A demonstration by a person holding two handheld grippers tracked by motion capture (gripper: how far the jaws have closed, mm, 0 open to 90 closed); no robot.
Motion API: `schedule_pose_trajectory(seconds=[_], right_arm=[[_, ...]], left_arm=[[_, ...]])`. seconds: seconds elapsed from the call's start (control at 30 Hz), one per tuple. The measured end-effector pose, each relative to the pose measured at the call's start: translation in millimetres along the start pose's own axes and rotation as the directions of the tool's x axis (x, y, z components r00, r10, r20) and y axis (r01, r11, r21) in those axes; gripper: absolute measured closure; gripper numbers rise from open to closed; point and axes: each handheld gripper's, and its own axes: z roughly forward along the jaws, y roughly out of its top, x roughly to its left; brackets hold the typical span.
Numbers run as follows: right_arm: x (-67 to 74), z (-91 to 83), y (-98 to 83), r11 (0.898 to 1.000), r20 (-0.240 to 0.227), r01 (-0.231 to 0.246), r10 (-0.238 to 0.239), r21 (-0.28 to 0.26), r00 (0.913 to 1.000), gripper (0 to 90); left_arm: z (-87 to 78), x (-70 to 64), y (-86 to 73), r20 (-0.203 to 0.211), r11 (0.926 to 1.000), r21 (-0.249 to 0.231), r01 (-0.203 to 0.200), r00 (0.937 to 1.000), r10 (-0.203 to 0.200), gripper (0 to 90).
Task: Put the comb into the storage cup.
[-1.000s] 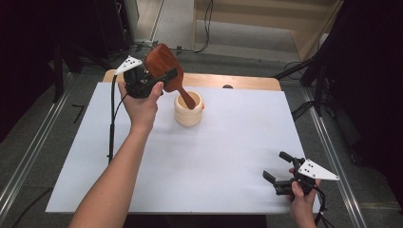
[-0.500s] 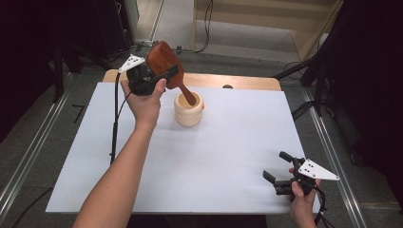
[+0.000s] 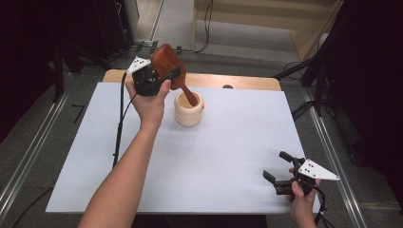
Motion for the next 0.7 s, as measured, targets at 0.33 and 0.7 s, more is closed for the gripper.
schedule_pose_trajectory(seconds=[0.33, 0.7], right_arm=[[-0.1, 0.1, 0.0, 1.000, -0.001, 0.001, -0.001, 0.001, 1.0000, 0.0], [-0.1, 0.4, -0.1, 1.000, -0.002, 0.003, -0.003, 0.001, 1.0000, 0.0]], left_arm=[[6.2, 3.8, -12.5, -0.020, 0.9994, 0.035, -0.001, 0.9998, 0.002, 55.7], [12.2, 6.5, -24.1, -0.036, 0.9982, 0.060, 0.001, 0.9993, 0.001, 55.6]])
